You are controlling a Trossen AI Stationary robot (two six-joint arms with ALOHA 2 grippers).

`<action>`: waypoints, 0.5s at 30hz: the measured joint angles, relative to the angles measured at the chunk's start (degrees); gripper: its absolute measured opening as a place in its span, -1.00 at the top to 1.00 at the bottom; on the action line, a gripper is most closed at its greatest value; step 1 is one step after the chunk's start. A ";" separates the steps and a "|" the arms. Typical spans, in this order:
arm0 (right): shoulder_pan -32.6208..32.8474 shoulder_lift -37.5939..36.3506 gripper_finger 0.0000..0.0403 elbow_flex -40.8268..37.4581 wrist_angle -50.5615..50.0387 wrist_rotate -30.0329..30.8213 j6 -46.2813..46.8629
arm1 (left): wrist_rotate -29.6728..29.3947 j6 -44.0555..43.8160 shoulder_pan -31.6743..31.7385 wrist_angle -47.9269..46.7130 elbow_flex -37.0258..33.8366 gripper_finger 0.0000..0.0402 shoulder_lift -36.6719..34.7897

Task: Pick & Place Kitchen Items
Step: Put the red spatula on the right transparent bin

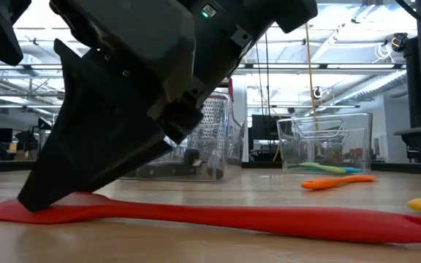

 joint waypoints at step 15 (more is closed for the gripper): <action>0.27 -0.02 0.14 -0.85 -6.00 -4.33 4.21 | -0.99 -0.59 0.04 0.10 0.00 -0.67 0.00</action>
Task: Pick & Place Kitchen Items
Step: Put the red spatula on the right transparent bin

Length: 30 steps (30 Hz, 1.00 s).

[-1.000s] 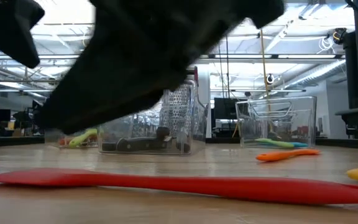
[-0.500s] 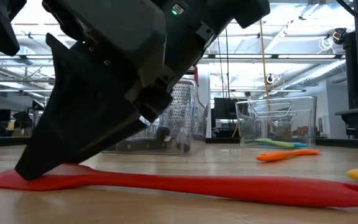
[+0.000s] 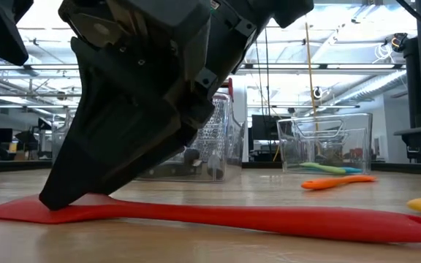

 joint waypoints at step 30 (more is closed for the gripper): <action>-2.33 3.48 0.93 -2.68 1.19 -13.19 4.29 | 0.05 -0.41 -0.04 -0.27 0.00 -0.67 0.00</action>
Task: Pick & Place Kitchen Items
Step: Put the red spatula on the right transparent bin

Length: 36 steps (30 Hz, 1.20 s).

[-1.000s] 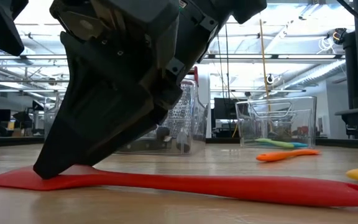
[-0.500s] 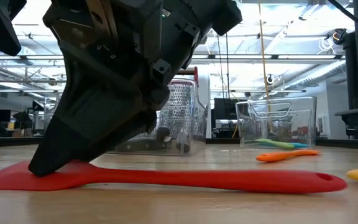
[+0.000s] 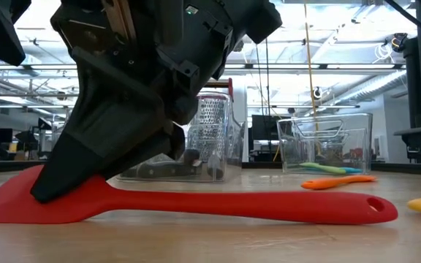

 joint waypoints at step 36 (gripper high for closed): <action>2.25 -43.39 0.94 -0.26 -45.60 31.09 4.66 | -6.90 4.10 3.09 0.75 0.04 -0.67 0.00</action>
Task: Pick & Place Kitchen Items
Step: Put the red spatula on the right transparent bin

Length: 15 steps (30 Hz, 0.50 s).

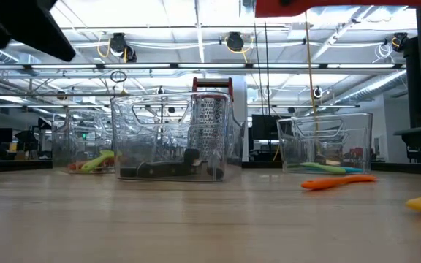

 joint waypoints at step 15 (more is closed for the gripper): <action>-13.63 -7.73 0.94 0.07 -9.20 5.94 5.83 | 3.96 3.24 4.52 8.37 -7.18 -0.67 -3.18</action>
